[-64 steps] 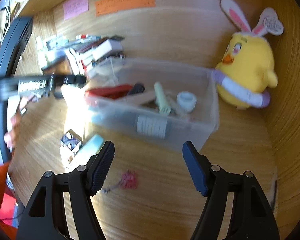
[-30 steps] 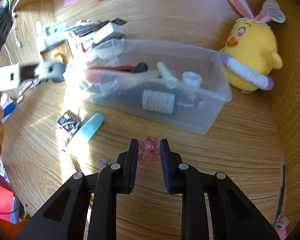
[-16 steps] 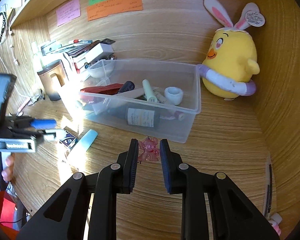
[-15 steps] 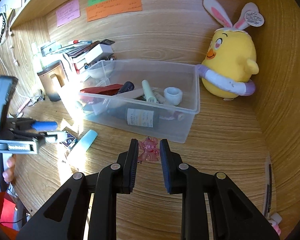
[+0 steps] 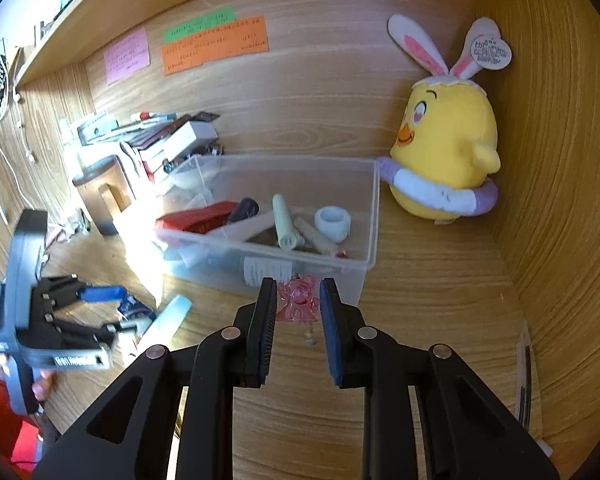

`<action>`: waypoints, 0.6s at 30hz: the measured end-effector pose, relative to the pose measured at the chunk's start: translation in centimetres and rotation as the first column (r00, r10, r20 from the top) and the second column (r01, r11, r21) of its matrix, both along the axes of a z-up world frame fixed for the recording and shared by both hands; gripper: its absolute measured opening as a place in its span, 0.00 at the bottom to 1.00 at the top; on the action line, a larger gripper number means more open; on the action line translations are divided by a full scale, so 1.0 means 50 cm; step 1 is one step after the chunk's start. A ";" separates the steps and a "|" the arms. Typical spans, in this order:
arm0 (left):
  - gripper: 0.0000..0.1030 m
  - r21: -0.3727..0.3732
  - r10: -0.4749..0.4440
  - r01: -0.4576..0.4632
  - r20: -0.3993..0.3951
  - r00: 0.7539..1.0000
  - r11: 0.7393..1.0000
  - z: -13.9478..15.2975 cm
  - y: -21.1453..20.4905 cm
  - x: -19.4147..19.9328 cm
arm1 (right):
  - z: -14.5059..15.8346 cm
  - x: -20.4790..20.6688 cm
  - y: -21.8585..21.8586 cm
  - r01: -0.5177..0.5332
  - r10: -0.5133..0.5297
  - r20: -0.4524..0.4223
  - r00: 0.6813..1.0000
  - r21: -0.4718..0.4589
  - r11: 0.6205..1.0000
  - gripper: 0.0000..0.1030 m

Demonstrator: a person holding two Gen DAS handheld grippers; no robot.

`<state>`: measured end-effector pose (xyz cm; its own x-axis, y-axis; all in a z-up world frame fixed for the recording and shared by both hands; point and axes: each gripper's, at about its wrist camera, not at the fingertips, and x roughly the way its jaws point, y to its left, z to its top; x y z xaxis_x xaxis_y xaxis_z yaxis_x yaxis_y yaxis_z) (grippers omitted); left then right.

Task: Organize objects
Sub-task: 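Grasp the blue Max staple box with the left gripper while the right gripper holds the pink clip, then carry the Max box and pink clip into the clear box and open both grippers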

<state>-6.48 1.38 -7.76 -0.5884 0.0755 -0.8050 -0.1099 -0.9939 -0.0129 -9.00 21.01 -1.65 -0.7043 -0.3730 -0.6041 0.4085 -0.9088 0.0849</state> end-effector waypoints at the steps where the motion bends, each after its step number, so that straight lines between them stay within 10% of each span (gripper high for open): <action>1: 0.47 0.000 -0.005 0.005 -0.003 1.000 1.000 0.001 0.001 0.001 | 0.003 -0.001 -0.002 -0.002 0.002 -0.004 1.000 -0.004 1.000 0.19; 18: 0.47 0.093 -0.003 0.019 -0.165 0.986 0.995 0.121 -0.013 0.017 | 0.074 -0.020 -0.041 -0.028 0.024 -0.095 0.995 -0.038 0.999 0.19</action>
